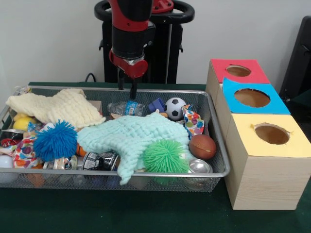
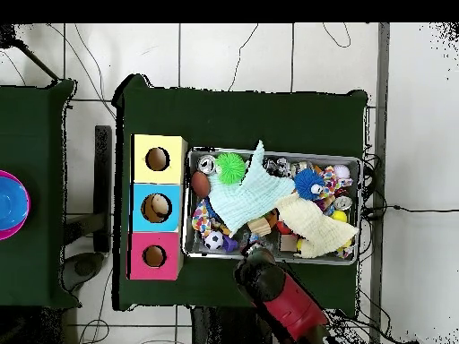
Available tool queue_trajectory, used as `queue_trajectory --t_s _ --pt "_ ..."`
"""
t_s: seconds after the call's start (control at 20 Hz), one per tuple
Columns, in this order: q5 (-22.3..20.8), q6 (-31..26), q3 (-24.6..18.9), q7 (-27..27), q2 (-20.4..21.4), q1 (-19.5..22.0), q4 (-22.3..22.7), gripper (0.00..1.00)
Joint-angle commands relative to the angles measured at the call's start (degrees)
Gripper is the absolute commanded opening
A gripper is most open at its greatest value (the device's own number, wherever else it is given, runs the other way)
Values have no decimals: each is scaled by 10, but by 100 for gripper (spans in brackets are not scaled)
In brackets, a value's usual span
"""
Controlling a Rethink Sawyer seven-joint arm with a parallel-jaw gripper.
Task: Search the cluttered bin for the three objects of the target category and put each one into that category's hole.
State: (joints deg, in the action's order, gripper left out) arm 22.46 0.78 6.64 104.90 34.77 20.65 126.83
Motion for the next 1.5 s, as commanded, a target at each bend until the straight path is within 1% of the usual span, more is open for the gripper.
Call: queue_trajectory --t_s 0.05,0.25,0.35,0.45,0.7,0.85,1.05,1.35,1.5 --pt "-7 160 -86 182 -164 34 -78 100" --pt "-18 171 -89 187 -173 39 -84 100" --pt "-18 162 -86 188 -170 37 -83 100" --pt "-11 136 -79 184 -149 29 -76 100" --pt "9 16 -38 160 -67 -4 -58 100" --pt "10 -19 -26 156 -36 -10 -50 100" --pt "9 -32 -23 153 -23 -12 -47 100" --pt "9 -28 -25 156 -16 -10 -45 100" --pt "11 -41 -22 154 -8 -12 -48 100"
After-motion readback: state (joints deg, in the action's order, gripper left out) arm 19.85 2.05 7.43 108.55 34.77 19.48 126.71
